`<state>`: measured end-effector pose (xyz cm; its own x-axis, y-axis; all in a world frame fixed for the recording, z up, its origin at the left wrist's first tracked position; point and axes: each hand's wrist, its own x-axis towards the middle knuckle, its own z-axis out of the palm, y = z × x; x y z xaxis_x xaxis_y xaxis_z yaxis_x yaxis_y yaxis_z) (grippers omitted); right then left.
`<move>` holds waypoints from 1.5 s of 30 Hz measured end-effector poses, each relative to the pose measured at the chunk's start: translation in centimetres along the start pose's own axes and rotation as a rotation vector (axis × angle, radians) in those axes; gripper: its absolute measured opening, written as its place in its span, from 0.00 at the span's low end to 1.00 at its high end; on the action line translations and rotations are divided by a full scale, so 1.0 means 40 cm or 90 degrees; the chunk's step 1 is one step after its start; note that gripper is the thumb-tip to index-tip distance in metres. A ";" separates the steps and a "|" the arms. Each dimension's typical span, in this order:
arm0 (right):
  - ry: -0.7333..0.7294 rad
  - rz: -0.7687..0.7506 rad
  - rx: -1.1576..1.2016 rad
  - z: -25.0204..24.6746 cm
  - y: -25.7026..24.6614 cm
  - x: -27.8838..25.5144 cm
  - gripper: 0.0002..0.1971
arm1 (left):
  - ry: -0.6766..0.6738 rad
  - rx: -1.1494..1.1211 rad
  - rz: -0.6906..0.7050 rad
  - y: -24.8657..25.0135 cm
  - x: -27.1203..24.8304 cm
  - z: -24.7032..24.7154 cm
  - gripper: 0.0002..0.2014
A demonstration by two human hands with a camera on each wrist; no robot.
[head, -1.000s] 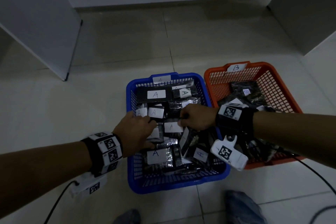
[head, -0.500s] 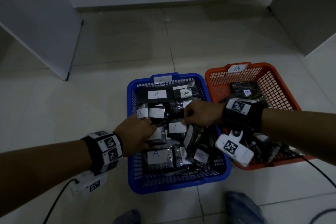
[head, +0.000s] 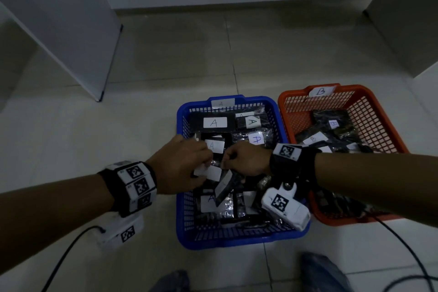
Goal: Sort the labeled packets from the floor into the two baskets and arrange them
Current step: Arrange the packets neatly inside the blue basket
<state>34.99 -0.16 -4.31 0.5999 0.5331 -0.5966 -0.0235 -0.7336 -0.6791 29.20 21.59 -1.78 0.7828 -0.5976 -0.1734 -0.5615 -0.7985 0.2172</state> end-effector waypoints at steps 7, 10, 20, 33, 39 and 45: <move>0.011 0.007 -0.012 -0.044 0.008 -0.054 0.14 | -0.083 0.159 0.025 0.020 0.009 0.028 0.20; -0.013 0.018 0.004 -0.088 0.020 -0.096 0.09 | -0.044 0.180 0.025 0.018 0.008 0.032 0.15; 0.063 -0.048 -0.072 -0.118 0.034 -0.085 0.07 | -0.116 0.078 -0.011 0.030 0.025 0.054 0.17; 0.110 -0.083 -0.172 -0.122 0.045 -0.077 0.07 | 0.031 0.124 -0.018 0.001 0.028 0.013 0.16; -0.055 -0.067 -0.089 -0.115 -0.008 -0.091 0.21 | 0.011 0.122 -0.094 -0.040 0.027 0.014 0.20; -0.139 -0.109 -0.253 -0.077 -0.060 -0.055 0.25 | -0.017 0.124 -0.100 -0.044 0.029 0.033 0.21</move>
<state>36.16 -0.88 -0.06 0.3858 0.7050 -0.5951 0.3943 -0.7091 -0.5845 30.75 22.19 -3.62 0.8582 -0.4653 -0.2169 -0.4774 -0.8787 -0.0038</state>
